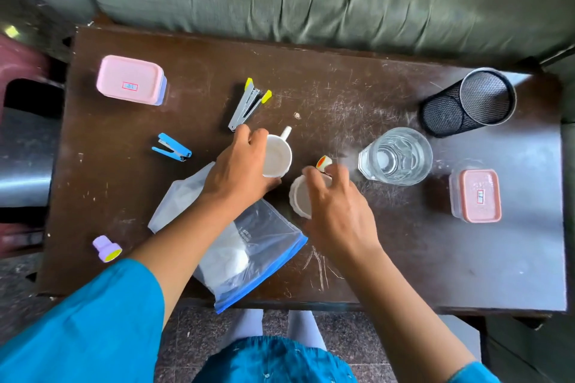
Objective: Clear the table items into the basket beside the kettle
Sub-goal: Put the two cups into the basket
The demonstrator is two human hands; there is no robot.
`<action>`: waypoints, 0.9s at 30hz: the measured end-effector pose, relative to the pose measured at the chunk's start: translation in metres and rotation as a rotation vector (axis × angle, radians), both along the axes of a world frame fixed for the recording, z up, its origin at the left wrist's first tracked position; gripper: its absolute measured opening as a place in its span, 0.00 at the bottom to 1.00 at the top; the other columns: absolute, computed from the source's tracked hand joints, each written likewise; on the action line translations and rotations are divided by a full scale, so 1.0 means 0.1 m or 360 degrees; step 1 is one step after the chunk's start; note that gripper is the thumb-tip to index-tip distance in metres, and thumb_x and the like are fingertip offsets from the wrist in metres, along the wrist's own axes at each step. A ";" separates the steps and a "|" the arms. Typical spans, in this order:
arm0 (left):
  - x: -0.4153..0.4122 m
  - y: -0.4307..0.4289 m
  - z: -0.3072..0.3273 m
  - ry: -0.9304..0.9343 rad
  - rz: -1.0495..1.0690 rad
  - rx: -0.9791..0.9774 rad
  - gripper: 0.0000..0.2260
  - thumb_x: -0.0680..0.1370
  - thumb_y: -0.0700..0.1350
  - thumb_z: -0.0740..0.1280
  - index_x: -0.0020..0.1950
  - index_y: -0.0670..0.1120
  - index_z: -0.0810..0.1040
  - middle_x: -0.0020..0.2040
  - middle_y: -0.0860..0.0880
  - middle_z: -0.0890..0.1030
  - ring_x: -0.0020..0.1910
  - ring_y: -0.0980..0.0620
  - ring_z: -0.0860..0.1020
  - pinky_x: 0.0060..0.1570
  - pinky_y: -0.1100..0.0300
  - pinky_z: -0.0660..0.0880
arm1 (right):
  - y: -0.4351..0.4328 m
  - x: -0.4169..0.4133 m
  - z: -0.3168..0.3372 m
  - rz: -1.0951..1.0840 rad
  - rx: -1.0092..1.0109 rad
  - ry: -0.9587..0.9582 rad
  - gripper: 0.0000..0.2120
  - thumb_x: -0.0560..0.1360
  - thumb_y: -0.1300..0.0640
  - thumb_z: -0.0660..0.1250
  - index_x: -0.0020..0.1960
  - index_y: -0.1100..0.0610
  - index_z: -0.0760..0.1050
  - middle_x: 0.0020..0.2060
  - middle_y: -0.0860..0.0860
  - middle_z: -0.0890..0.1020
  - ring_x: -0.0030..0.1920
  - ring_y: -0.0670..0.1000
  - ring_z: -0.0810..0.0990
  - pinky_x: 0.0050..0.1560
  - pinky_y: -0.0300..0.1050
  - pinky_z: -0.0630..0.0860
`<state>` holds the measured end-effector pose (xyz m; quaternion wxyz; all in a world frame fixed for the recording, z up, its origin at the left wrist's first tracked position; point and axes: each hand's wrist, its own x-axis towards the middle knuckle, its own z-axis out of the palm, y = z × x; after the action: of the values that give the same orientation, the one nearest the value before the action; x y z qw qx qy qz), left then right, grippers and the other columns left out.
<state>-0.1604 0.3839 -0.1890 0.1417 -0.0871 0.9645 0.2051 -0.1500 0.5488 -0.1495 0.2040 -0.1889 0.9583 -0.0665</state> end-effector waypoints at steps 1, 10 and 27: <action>0.00 -0.03 0.00 0.0005 0.0000 -0.0001 0.29 0.65 0.52 0.77 0.59 0.46 0.67 0.54 0.43 0.68 0.43 0.38 0.77 0.35 0.56 0.65 | -0.05 -0.01 0.00 0.0107 -0.0037 0.0017 0.26 0.65 0.63 0.70 0.62 0.55 0.69 0.51 0.60 0.72 0.41 0.61 0.76 0.35 0.46 0.67; 0.02 -0.18 -0.04 0.0060 0.0001 0.0062 0.34 0.67 0.40 0.75 0.68 0.45 0.62 0.59 0.41 0.67 0.51 0.39 0.76 0.43 0.53 0.72 | -0.23 -0.15 -0.20 0.0654 -0.0031 0.0285 0.21 0.71 0.57 0.68 0.63 0.57 0.69 0.56 0.52 0.77 0.53 0.56 0.75 0.62 0.52 0.68; 0.02 -0.31 -0.33 0.0132 0.0237 0.0868 0.34 0.63 0.40 0.76 0.66 0.49 0.68 0.64 0.51 0.74 0.59 0.54 0.72 0.49 0.75 0.61 | -0.49 0.37 -0.51 -0.1306 -0.0800 -0.0011 0.46 0.54 0.45 0.80 0.63 0.61 0.63 0.54 0.50 0.68 0.59 0.52 0.66 0.59 0.43 0.65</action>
<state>-0.1585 0.3527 -0.2225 0.1048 -0.1080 0.8696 0.4704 -0.1126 0.4998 -0.2001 0.1121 0.1616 0.9072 -0.3718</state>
